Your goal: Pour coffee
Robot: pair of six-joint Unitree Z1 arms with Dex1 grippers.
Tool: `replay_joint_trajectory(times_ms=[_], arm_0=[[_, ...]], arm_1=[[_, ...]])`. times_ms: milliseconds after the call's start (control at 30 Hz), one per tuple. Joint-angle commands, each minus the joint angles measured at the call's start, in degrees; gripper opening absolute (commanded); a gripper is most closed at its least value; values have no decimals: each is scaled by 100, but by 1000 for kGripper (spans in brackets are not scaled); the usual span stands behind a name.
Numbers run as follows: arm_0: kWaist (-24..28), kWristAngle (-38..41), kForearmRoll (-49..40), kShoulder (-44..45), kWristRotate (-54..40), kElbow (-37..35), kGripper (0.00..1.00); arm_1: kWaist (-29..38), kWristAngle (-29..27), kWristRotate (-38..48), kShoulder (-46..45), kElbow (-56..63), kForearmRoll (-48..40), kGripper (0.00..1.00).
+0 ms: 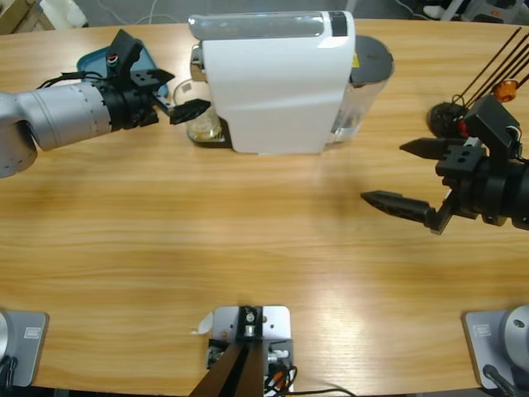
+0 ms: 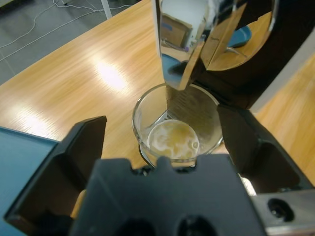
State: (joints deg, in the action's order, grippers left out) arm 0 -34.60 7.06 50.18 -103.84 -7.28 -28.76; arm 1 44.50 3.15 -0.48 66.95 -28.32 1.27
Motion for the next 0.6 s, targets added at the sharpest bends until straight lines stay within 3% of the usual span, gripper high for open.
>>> replay_joint_trajectory(times_ms=[33,600], arm_0=[[150,70,1,321,-137,470,996],[190,377,366,-424,-7,185,996]], arm_1=[[50,133,-66,208,63,-30,1000],[50,135,-66,238,54,-30,1000]])
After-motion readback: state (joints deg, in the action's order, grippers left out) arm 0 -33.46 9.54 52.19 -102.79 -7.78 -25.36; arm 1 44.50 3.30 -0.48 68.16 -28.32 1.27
